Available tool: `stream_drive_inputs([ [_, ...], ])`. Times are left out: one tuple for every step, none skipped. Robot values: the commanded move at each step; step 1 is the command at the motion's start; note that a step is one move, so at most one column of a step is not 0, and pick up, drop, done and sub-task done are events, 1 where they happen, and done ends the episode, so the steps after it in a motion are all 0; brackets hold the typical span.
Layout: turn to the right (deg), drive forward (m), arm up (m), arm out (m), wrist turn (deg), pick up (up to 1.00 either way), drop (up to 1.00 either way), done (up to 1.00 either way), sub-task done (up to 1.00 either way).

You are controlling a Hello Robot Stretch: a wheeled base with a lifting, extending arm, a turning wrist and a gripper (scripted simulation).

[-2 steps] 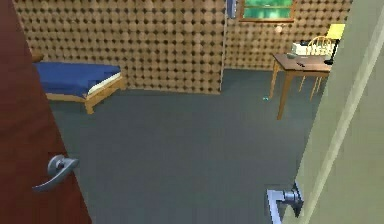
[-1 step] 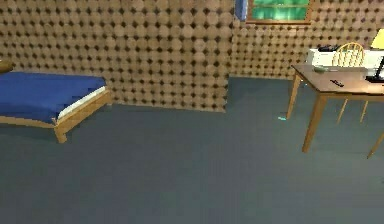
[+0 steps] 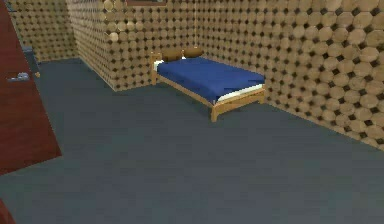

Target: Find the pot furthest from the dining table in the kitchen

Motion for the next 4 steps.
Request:
stream_drive_inputs([
  [-18.0,0.00,0.00,0.00,0.0,0.00,0.00,0.00,0.00],
  [0.0,0.30,0.00,0.00,0.0,0.00,0.00,0.00,0.00],
  [6.0,0.00,0.00,0.00,0.0,0.00,0.00,0.00,0.00],
  [0.0,0.65,0.00,0.00,0.0,0.00,0.00,0.00,0.00],
])
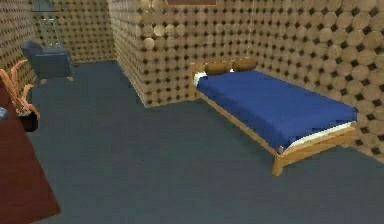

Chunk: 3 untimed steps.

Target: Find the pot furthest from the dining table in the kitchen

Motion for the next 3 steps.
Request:
stream_drive_inputs([
  [-45.0,0.00,0.00,0.00,0.0,0.00,0.00,0.00,0.00],
  [-45.0,0.00,0.00,0.00,0.0,0.00,0.00,0.00,0.00],
  [-6.0,0.00,0.00,0.00,0.0,0.00,0.00,0.00,0.00],
])
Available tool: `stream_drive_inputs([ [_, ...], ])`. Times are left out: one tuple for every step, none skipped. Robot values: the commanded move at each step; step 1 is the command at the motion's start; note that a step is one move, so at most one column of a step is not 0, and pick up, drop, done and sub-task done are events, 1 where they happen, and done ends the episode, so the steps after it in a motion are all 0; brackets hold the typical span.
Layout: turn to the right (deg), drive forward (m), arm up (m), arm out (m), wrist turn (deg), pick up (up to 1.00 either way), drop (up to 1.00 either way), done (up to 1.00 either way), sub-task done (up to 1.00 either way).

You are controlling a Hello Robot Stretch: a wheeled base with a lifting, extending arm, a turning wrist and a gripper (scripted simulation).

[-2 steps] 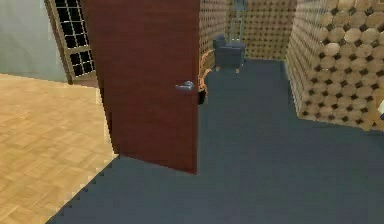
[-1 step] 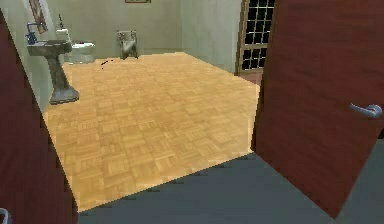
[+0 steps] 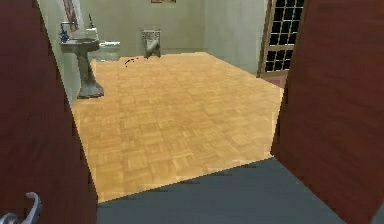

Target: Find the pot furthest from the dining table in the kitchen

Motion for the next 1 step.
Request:
stream_drive_inputs([
  [0.0,0.35,0.00,0.00,0.0,0.00,0.00,0.00,0.00],
])
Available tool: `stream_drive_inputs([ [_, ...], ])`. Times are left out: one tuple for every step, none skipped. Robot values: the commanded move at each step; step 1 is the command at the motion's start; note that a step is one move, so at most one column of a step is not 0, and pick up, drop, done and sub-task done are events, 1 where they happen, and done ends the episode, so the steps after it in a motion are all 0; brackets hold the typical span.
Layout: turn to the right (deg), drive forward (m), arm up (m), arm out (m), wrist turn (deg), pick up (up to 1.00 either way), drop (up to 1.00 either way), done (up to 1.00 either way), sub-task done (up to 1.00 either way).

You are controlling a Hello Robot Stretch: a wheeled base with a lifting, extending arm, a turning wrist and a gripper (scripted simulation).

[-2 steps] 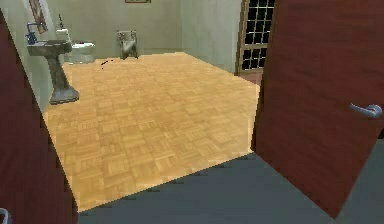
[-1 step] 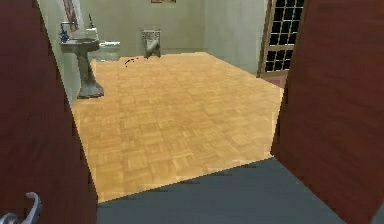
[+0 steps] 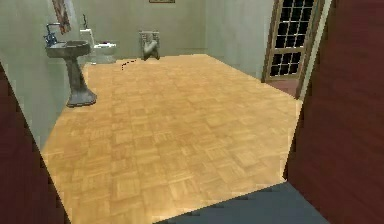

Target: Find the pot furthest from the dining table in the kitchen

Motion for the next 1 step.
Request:
stream_drive_inputs([
  [15.0,0.00,0.00,0.00,0.0,0.00,0.00,0.00,0.00],
])
